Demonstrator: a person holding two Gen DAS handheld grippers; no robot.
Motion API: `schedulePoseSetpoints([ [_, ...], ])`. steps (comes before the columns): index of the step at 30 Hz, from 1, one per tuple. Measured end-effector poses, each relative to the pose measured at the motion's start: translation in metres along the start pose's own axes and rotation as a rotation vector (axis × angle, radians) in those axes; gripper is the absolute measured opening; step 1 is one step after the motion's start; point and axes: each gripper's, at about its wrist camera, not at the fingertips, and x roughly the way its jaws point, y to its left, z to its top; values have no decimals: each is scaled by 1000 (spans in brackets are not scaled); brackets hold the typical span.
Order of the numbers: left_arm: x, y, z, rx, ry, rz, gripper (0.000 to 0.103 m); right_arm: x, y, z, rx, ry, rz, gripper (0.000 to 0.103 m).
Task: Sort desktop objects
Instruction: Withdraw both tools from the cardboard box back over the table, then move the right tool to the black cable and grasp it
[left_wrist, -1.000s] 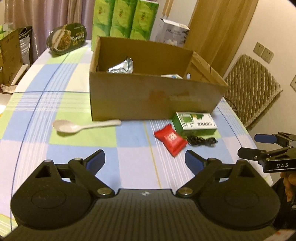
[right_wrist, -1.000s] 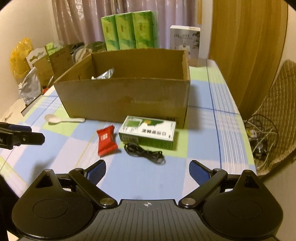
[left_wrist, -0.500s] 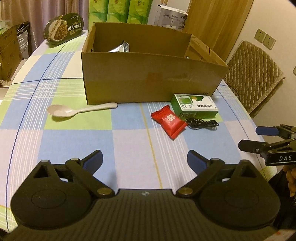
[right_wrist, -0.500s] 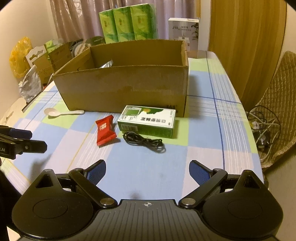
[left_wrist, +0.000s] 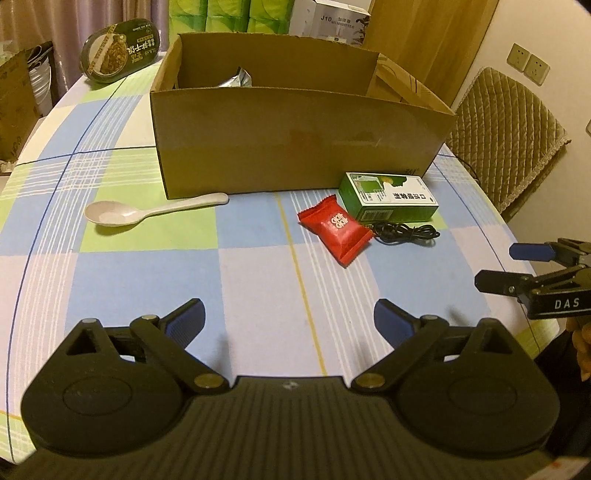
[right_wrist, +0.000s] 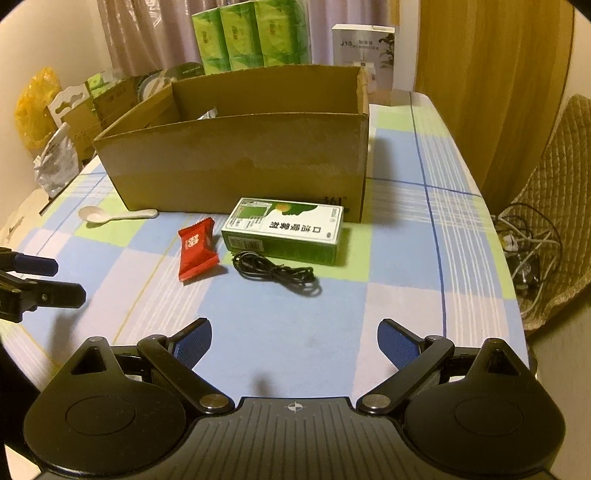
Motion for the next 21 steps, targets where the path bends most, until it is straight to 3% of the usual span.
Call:
schedulePoseSetpoints([
  [8,7,1,6,-2,-5,4,96,23,-2,11,-105,30,41,91],
  [21,30,-1,24,40,-4,24,96,66,4,31,-361,64,114,59],
])
